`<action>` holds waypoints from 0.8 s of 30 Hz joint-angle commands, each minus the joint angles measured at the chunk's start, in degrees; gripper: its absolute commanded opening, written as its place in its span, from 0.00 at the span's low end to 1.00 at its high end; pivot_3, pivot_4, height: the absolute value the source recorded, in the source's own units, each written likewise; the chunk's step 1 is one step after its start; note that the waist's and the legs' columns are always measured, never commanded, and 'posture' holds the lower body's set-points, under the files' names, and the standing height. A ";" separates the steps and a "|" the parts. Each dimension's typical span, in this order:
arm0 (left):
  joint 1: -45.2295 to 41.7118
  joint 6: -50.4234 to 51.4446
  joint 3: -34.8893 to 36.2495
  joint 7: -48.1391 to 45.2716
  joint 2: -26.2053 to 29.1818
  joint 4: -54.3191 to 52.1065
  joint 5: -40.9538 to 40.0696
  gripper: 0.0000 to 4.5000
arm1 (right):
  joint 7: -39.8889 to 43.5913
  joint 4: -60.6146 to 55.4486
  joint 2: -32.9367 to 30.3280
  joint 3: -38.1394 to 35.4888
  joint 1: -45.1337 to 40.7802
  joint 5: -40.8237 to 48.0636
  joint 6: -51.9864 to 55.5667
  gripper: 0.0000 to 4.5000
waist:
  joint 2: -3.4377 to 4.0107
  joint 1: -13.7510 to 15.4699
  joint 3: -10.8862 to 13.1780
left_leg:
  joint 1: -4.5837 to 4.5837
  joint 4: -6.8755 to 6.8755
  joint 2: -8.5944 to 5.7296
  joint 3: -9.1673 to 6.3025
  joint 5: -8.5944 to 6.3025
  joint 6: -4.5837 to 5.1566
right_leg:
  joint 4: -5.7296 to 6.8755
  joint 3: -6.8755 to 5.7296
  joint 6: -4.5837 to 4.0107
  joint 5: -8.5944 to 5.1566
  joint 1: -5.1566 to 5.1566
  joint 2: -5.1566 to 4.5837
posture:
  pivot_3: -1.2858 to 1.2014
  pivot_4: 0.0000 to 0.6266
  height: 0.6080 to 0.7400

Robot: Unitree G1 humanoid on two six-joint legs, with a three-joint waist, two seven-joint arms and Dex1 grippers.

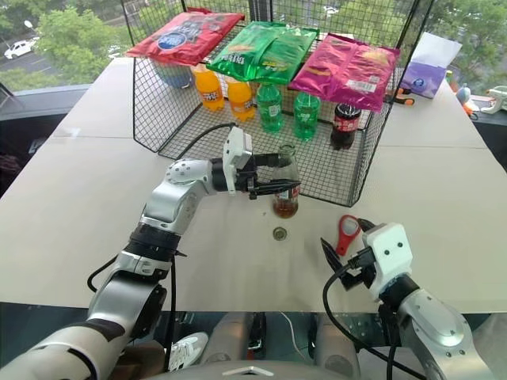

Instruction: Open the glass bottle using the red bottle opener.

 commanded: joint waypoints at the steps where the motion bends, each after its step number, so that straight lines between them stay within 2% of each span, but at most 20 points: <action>1: 0.52 1.94 -0.09 -0.64 0.87 -4.01 -0.86 0.61 | 1.07 -2.82 -1.27 0.73 0.71 -0.09 -3.79 0.99 | 0.00 -0.01 0.00 | 0.00 0.00 0.00 0.00 0.00 0.00 | 0.00 0.00 0.00 0.00 0.00 -0.01 | 0.52 0.24 0.91; 9: 2.06 2.71 0.58 -0.45 1.65 -5.34 -1.32 0.61 | 4.06 -4.65 -3.99 2.42 0.97 0.23 -8.96 0.99 | 0.00 0.00 0.00 | 0.01 0.01 0.00 -0.01 0.00 0.00 | 0.00 0.00 0.00 0.00 0.02 0.02 | 0.52 0.24 0.91; 23: 2.58 2.02 1.43 -2.26 1.65 -2.36 -2.33 0.61 | 3.42 -6.14 -6.17 -0.94 5.99 1.03 -12.87 0.99 | -0.02 0.00 -0.01 | 0.05 0.06 -0.03 -0.01 0.00 0.00 | 0.01 0.00 0.01 0.00 0.07 0.03 | 0.52 0.24 0.91; 24: 2.66 2.30 1.31 -2.69 1.69 -2.56 -2.51 0.68 | 3.27 -6.14 -6.25 -1.00 6.05 1.05 -12.87 1.00 | -0.01 0.00 -0.02 | 0.06 0.07 -0.02 -0.01 0.00 0.00 | 0.01 0.00 0.01 0.00 0.08 0.03 | 0.52 0.24 0.91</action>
